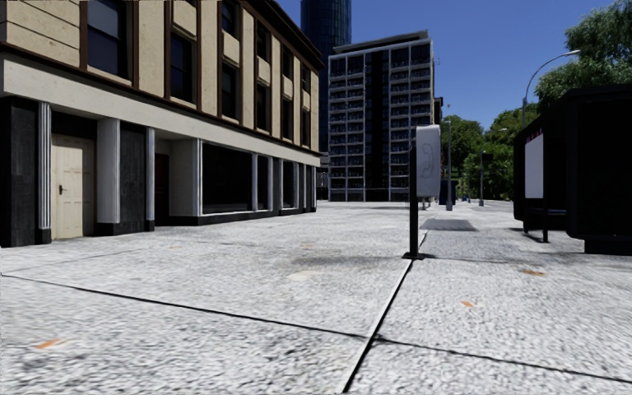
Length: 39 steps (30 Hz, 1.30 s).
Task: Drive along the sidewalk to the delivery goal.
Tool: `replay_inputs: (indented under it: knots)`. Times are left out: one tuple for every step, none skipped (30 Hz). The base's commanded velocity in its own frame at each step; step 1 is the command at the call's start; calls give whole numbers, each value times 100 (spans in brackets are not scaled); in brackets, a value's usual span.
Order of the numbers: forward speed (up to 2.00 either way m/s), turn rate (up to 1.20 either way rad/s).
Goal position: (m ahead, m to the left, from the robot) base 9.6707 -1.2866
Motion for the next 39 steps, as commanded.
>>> replay_inputs:
  knots:
    - [200,0]
    - [200,0]
    - [200,0]
    - [200,0]
    - [200,0]
    - [200,0]
    - [200,0]
    - [200,0]
    - [200,0]
    - [200,0]
    - [200,0]
    - [200,0]
    - [200,0]
    - [200,-4]
    - [200,-16]
    - [200,-22]
    - [200,-23]
    - [200,-23]
    - [200,-24]
    - [200,-24]
    - [200,-24]
    - [200,-24]
    - [200,-24]
    - [200,-24]
    - [200,-24]
    - [200,-24]
    - [200,-25]
    - [200,-25]
    - [200,-30]
    - [200,-33]
    - [200,-36]
    - [200,-36]
    - [200,-37]
    - [200,-37]
    - [200,-37]
    - [200,-37]
    - [200,-37]
    - [200,-37]
    - [200,-37]
